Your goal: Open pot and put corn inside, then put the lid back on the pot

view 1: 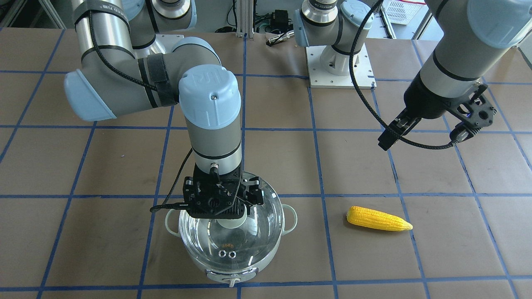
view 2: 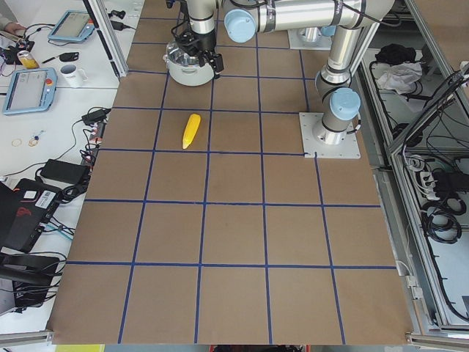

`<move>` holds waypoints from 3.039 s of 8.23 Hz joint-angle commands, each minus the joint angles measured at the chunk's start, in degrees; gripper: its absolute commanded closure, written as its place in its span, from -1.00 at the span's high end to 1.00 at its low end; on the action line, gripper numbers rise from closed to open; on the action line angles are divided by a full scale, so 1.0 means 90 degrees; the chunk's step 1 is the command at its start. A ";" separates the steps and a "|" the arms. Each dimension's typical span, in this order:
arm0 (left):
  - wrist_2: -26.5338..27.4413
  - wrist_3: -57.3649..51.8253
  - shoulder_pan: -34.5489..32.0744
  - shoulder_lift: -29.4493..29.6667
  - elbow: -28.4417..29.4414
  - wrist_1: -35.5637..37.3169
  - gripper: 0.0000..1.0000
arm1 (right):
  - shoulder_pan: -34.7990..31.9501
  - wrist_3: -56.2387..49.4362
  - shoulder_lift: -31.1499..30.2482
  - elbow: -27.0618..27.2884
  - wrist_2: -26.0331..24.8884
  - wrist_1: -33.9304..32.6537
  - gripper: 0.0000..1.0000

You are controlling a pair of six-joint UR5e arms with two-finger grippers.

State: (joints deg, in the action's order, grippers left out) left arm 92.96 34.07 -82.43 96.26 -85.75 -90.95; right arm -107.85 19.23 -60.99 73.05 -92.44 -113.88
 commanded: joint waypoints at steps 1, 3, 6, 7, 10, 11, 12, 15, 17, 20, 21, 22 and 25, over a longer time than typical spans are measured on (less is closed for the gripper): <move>0.0003 0.2079 0.0028 0.0066 -0.0520 0.0164 1.00 | -0.0038 -0.0038 0.0233 0.0028 0.0027 -0.0217 1.00; -0.0017 0.2890 0.0037 0.0125 -0.0929 0.0981 1.00 | -0.0028 0.0088 0.0224 0.0057 0.0037 -0.0218 0.87; 0.0012 0.3236 0.0037 0.0377 -0.0981 0.1317 1.00 | -0.0028 0.0109 0.0214 0.0106 0.0037 -0.0208 0.19; 0.0012 0.3246 0.0047 0.0553 -0.0951 0.1317 1.00 | -0.0028 0.0109 0.0214 0.0126 0.0037 -0.0208 -0.07; -0.0007 0.3344 0.0233 0.0943 -0.1019 0.2097 1.00 | -0.0028 0.0206 0.0195 0.0116 0.0037 -0.0208 -0.51; -0.0046 0.3324 0.0252 0.1100 -0.0971 0.2098 1.00 | -0.0028 0.0187 0.0136 0.0106 0.0037 -0.0208 -0.52; -0.0056 0.3257 0.0262 0.1198 -0.1019 0.2243 1.00 | -0.0028 0.0148 -0.0028 0.0077 0.0037 -0.0208 -0.51; -0.0056 0.3197 0.0360 0.1677 -0.1009 0.3385 1.00 | 0.0069 -0.0095 -0.1003 0.0291 0.0027 0.0444 -0.52; -0.0085 0.3226 0.0408 0.1901 -0.1029 0.3455 1.00 | 0.0516 -0.0445 -0.2085 0.0962 0.0037 0.0990 -0.55; -0.0251 0.3236 0.0418 0.2165 -0.1039 0.3475 1.00 | 0.1484 -0.1246 -0.3065 0.1307 0.0418 0.2005 -0.57; -0.0242 0.3246 0.0418 0.2234 -0.1029 0.3514 1.00 | 0.1524 -0.1548 -0.3135 0.1356 0.0379 0.2212 -0.57; -0.0251 0.3198 0.0418 0.2370 -0.1029 0.3765 1.00 | 0.1496 -0.1590 -0.3136 0.1356 0.0398 0.2204 -0.57; -0.0251 0.3178 0.0418 0.2791 -0.1039 0.4412 1.00 | 0.1486 -0.1542 -0.3136 0.1356 0.0447 0.2175 -0.56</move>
State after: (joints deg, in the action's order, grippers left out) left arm 90.78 62.91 -78.66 120.06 -95.04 -53.32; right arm -94.37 5.18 -89.14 85.22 -88.86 -94.32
